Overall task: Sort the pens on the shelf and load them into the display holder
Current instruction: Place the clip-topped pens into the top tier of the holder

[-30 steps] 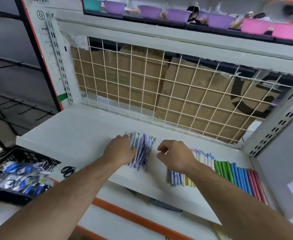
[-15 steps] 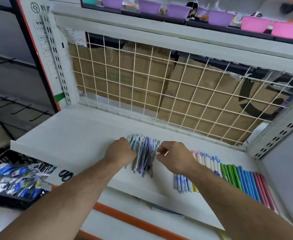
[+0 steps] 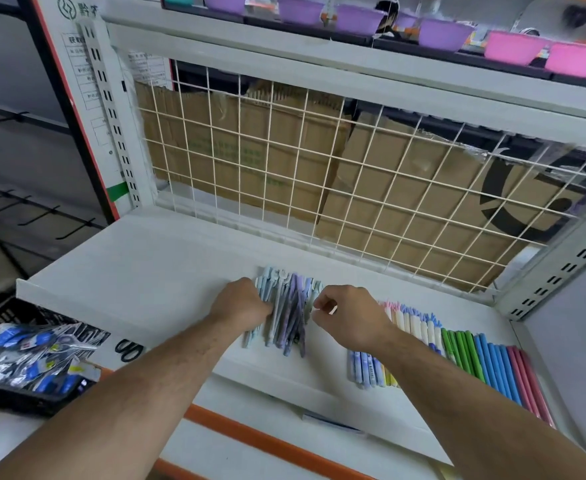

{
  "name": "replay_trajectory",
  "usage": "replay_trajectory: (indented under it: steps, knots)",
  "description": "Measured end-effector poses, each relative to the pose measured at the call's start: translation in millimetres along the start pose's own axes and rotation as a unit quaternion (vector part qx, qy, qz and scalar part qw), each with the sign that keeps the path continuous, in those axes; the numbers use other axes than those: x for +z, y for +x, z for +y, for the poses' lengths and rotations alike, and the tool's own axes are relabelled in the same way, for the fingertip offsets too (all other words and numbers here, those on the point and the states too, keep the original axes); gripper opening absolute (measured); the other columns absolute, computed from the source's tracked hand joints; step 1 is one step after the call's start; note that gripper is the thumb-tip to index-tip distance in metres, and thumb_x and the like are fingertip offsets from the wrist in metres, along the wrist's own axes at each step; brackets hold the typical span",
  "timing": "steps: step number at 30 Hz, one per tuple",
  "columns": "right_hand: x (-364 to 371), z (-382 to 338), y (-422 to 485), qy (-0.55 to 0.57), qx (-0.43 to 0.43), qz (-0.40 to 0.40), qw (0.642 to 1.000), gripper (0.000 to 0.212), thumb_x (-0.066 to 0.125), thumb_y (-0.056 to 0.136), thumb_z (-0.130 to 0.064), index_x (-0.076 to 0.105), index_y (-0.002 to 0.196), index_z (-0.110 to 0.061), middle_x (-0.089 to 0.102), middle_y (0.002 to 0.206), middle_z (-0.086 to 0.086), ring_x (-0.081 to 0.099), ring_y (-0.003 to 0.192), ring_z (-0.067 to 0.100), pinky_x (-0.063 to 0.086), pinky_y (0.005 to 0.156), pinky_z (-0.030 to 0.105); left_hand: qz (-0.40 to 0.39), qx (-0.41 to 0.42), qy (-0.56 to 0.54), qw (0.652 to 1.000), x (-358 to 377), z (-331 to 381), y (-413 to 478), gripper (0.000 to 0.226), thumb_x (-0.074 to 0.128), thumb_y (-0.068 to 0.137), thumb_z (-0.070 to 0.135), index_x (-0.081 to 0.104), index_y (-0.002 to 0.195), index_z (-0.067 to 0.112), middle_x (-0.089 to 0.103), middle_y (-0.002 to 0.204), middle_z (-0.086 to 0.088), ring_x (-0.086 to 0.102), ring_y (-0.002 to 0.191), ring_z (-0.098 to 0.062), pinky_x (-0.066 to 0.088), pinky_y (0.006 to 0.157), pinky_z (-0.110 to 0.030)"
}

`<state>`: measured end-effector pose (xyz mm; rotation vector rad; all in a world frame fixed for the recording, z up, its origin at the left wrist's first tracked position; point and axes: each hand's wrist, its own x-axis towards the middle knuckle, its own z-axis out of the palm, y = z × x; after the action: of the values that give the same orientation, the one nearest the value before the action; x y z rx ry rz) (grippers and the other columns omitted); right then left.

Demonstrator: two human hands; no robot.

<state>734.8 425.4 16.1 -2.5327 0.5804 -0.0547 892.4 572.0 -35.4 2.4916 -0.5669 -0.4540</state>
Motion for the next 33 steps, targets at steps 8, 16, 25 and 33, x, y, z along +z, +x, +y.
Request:
replay_trajectory:
  steps: [8,16,25,33]
  knots:
    - [-1,0,-3,0.008,0.001,-0.002,1.000,0.008,0.063,0.090,-0.027,0.071,0.092,-0.027,0.070,0.093,-0.011,0.064,0.086,0.010,0.056,0.078,0.030,-0.019,-0.016,-0.003,1.000,-7,1,-3,0.011,0.056,0.071,0.012,0.055,0.060,0.010,0.062,0.054,-0.001,0.058,0.041,-0.014,0.036,0.038,-0.017]
    - [-5,-1,-9,0.029,-0.001,0.004,1.000,0.006,0.064,0.090,-0.024,0.071,0.088,-0.025,0.069,0.090,-0.012,0.065,0.084,0.010,0.056,0.077,0.031,0.020,-0.008,-0.099,0.995,-16,12,-6,0.017,0.058,0.081,0.016,0.047,0.069,0.014,0.053,0.065,0.001,0.052,0.055,-0.015,0.031,0.043,-0.022]
    - [-21,-6,-17,0.212,0.057,0.081,0.972,0.019,0.067,0.093,-0.031,0.070,0.081,-0.017,0.071,0.075,-0.001,0.070,0.060,0.009,0.045,0.047,0.016,-0.045,0.091,-0.298,0.949,-16,68,-41,0.013,0.063,0.091,0.014,0.064,0.084,0.004,0.067,0.070,-0.011,0.064,0.056,-0.022,0.053,0.054,-0.030]
    - [-60,13,-41,0.301,0.111,0.176,0.931,0.028,0.073,0.091,-0.028,0.067,0.081,-0.002,0.067,0.057,0.000,0.062,0.049,0.010,0.044,0.041,0.024,-0.130,0.170,-0.348,0.913,16,126,-72,0.011,0.059,0.094,0.014,0.065,0.087,0.020,0.072,0.074,-0.001,0.064,0.058,-0.009,0.053,0.054,-0.026]
